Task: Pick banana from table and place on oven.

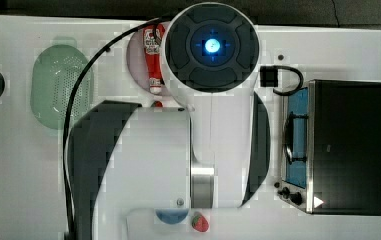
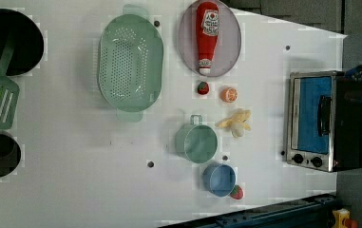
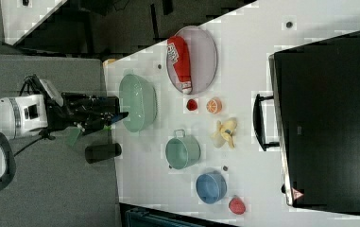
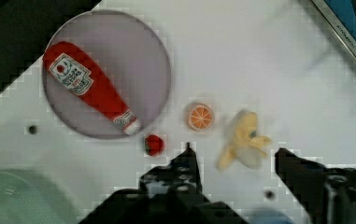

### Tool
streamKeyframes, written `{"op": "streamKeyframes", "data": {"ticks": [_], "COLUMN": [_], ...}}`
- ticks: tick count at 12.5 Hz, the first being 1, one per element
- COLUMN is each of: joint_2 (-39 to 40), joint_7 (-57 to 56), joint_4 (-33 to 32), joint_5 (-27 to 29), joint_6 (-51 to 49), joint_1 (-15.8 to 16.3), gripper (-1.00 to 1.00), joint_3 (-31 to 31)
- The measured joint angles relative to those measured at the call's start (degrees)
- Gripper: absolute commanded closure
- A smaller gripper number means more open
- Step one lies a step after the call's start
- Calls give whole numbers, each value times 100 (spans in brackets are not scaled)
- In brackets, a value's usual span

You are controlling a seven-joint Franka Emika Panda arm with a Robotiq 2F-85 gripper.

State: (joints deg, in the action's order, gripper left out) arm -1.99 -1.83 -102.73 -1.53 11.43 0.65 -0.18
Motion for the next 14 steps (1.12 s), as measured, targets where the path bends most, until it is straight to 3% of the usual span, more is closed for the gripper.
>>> {"op": "streamKeyframes", "data": {"ticks": [3, 6, 10, 14], "joint_2": [-1844, -2954, -2719, -1704], "joint_7": [56, 155, 316, 358], "joint_4": [-1690, -1869, -1768, -2630], "joint_5": [-30, -45, -30, -59], "joint_6": [-867, -771, -201, 943], "joint_1": [-39, -139, -107, -126], "gripper": [-99, -100, -100, -100], "joint_3": [-74, -166, -36, -108]}}
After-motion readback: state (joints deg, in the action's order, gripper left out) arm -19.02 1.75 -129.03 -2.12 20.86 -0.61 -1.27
